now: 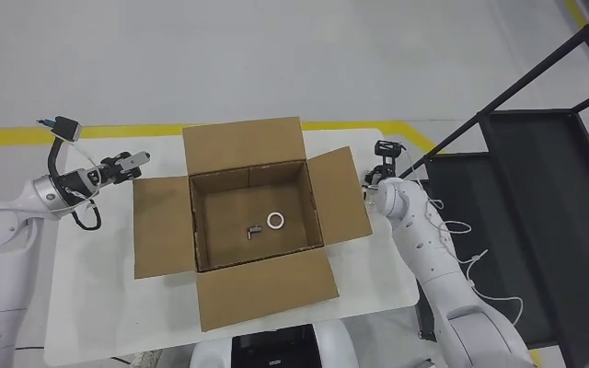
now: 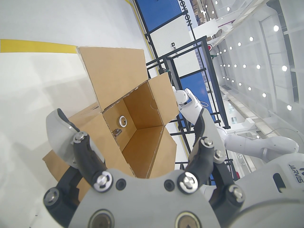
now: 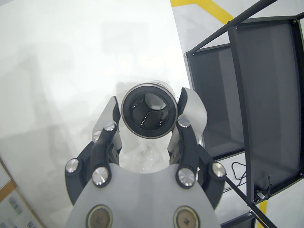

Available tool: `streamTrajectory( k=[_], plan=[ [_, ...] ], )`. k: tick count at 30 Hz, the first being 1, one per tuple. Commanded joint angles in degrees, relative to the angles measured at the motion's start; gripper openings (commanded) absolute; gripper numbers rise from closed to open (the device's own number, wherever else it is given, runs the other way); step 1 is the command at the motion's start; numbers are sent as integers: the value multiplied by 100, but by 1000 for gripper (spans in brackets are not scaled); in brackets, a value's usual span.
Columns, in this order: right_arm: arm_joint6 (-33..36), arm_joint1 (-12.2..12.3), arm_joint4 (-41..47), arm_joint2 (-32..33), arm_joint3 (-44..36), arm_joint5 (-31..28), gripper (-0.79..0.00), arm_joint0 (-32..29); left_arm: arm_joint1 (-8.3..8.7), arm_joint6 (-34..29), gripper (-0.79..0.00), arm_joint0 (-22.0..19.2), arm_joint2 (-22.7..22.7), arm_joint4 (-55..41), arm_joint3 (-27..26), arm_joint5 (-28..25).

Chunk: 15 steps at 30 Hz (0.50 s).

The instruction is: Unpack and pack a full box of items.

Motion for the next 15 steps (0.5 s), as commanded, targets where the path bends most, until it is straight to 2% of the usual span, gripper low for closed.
streamTrajectory(
  k=[1, 9, 15],
  plan=[
    [17, 14, 27, 70, -49, -9, 0, -10, 0, 0, 0, 0, 0, 0, 0, 0],
    [125, 108, 60, 498, -667, -29, 0, -292, 0, 0, 0, 0, 0, 0, 0, 0],
    [182, 187, 437, 994, -1876, -333, 0, -831, 0, 0, 0, 0, 0, 0, 0, 0]
  ],
)
